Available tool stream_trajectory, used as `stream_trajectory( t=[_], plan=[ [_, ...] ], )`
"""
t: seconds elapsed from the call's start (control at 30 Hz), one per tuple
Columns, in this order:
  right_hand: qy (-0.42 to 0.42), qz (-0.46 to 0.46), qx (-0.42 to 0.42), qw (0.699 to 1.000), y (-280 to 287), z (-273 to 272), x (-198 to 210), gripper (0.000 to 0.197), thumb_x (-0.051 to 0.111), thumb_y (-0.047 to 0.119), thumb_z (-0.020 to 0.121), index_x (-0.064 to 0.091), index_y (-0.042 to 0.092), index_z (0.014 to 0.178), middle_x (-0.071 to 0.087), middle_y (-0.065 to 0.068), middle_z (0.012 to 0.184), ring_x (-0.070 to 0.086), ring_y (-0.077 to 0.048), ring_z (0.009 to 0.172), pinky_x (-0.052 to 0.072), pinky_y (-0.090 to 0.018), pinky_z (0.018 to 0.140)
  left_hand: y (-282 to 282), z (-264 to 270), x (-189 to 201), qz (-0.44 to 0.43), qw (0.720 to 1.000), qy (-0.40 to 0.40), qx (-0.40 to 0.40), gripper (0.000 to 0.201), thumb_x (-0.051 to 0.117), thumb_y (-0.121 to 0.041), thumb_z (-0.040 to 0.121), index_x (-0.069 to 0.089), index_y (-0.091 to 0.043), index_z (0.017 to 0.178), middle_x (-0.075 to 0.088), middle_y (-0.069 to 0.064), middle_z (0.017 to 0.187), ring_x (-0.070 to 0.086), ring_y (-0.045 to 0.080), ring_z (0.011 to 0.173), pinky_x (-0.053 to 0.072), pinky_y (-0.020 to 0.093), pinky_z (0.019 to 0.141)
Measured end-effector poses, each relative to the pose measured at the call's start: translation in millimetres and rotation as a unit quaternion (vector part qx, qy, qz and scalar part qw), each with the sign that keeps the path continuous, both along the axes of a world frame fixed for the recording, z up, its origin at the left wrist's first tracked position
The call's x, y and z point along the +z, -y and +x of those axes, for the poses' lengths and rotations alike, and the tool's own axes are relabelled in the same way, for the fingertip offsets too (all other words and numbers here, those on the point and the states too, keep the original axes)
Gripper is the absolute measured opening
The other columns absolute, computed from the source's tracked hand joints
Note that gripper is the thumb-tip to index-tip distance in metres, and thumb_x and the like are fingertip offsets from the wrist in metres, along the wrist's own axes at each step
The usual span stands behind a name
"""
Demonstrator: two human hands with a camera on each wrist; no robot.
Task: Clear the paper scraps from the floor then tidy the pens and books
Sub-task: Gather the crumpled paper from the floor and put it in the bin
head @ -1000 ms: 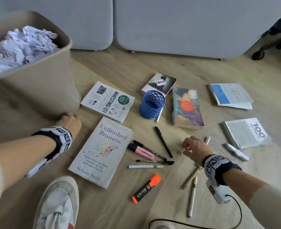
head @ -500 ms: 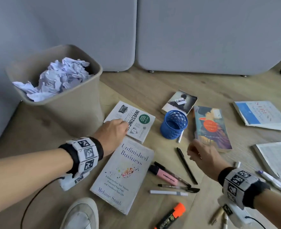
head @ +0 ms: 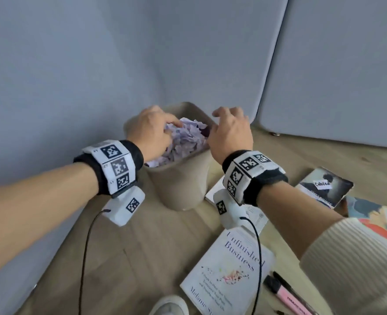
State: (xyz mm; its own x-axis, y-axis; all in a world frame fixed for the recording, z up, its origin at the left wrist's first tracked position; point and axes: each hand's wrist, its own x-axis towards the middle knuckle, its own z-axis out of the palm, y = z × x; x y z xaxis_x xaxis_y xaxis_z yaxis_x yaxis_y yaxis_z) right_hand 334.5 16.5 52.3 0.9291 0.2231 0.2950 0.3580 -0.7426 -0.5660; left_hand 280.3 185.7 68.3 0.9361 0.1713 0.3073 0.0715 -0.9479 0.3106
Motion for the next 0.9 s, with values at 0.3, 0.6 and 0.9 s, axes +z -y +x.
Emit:
stream_trajectory(
  t=[0.3,0.6,0.9],
  plan=[
    [-0.28,0.238,-0.045,0.929,49,0,-16,0.029,0.043,0.027,0.077,0.059,0.004,0.07,0.069,-0.022,0.085,0.07,-0.041,0.08,0.059,-0.049,0.073,-22,-9,8,-0.09,0.969,-0.096,0.207,0.043,0.05,-0.032,0.09,0.051,-0.002,0.121,0.054,0.023,0.123,0.052,0.04,0.113,0.042,0.038,0.089],
    [-0.099,0.226,-0.17,0.954,218,-4,80,0.025,0.048,0.025,0.073,0.061,0.008,0.061,0.07,-0.013,0.066,0.071,-0.031,0.06,0.06,-0.046,0.064,114,59,92,-0.139,0.988,0.066,0.016,0.022,0.039,-0.02,0.086,0.053,-0.003,0.088,0.056,0.019,0.087,0.053,0.034,0.079,0.041,0.035,0.066],
    [-0.104,-0.116,-0.435,0.887,427,-153,143,0.022,0.053,0.023,0.092,0.07,0.01,0.097,0.065,-0.014,0.089,0.061,-0.027,0.081,0.045,-0.029,0.075,373,36,75,-0.242,0.925,-0.041,-0.29,0.038,0.046,-0.035,0.093,0.056,-0.001,0.108,0.065,0.021,0.102,0.058,0.039,0.098,0.041,0.035,0.074]
  ],
)
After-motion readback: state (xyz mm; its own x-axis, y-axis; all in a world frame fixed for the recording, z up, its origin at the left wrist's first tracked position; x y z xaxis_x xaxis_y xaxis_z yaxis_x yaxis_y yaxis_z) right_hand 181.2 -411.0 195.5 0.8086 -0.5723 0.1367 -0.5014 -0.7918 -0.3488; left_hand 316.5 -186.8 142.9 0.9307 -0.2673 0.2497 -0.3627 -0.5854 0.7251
